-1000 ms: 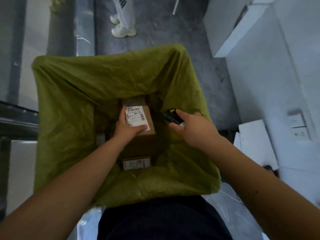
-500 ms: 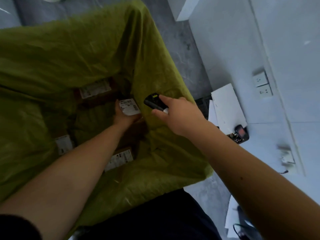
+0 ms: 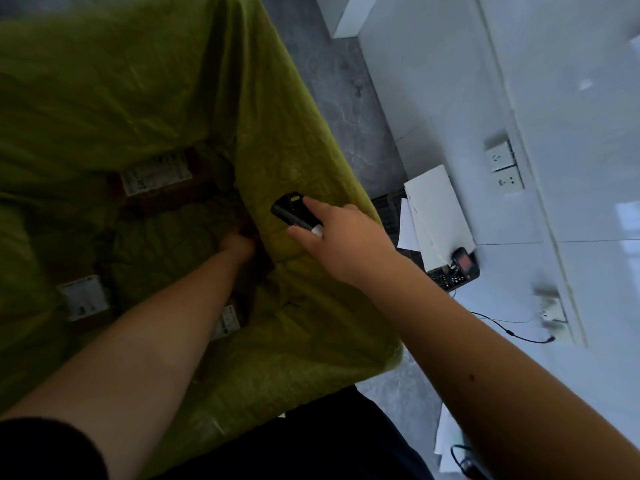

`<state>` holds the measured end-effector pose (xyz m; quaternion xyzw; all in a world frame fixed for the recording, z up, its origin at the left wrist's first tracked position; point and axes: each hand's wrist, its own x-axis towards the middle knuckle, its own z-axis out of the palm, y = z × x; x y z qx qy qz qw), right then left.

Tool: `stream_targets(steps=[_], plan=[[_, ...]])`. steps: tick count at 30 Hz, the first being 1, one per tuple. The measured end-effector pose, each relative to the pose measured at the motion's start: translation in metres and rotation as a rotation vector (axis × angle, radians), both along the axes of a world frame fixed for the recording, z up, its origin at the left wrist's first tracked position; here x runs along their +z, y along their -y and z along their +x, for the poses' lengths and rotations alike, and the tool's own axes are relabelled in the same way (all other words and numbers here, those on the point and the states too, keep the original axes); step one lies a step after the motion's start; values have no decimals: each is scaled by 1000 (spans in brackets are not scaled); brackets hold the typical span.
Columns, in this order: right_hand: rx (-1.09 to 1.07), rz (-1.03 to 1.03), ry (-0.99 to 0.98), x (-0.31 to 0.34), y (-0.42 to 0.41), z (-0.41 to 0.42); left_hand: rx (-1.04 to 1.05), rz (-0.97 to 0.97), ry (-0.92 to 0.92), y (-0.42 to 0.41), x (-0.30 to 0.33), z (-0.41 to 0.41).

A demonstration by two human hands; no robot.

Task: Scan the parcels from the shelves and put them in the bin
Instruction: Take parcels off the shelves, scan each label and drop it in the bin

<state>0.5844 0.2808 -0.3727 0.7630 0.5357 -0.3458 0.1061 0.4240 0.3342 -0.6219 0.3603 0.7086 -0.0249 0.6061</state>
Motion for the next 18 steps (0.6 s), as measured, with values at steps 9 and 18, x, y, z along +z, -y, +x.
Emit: stream_targets(steps=[9, 18], plan=[[45, -9, 24, -2, 4, 7, -255, 97, -61, 7, 6, 4], [99, -11, 5, -2, 14, 1, -452, 208, -140, 29, 34, -51]])
